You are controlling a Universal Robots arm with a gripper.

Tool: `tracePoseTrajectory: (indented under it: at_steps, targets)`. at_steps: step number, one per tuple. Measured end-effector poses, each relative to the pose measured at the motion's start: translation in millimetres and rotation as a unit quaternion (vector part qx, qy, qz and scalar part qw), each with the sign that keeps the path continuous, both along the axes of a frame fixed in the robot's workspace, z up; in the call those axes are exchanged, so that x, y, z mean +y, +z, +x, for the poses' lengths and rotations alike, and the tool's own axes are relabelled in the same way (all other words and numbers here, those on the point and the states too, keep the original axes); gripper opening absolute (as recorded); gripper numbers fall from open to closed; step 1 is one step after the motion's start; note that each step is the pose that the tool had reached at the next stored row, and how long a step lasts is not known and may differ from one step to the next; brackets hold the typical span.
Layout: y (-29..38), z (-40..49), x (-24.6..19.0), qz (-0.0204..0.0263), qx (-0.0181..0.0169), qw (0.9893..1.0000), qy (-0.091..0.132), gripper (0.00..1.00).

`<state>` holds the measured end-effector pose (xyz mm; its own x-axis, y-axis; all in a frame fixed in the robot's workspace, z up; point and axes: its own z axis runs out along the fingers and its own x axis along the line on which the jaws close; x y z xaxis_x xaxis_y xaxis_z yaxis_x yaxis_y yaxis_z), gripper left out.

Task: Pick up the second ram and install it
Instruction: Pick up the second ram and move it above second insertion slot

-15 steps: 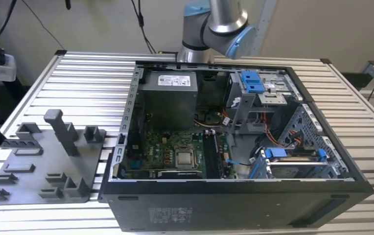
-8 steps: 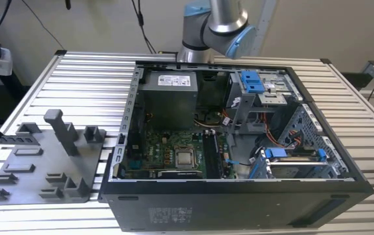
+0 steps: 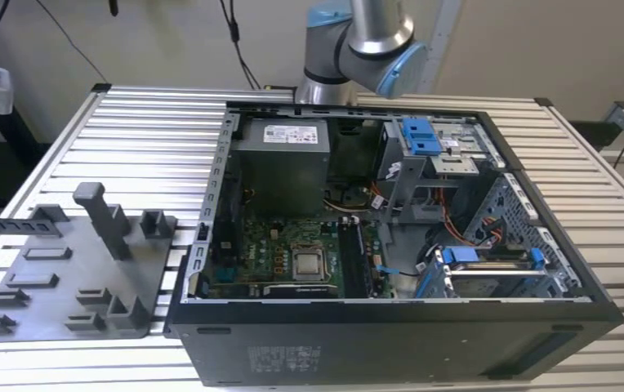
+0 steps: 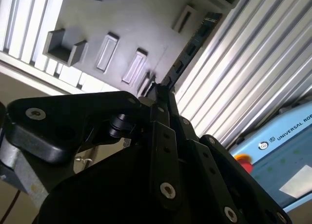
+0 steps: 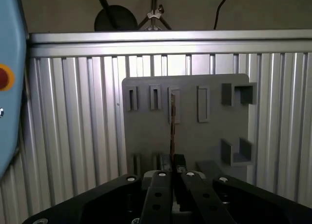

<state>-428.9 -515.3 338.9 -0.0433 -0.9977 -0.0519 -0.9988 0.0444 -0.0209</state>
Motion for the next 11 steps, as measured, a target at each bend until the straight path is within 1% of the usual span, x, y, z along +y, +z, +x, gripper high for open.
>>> tracePoseTrajectory:
  at_steps: [11]
  targets:
    - [14.1,0.0,0.0,0.0000,0.0000,1.0000,0.000,0.14]
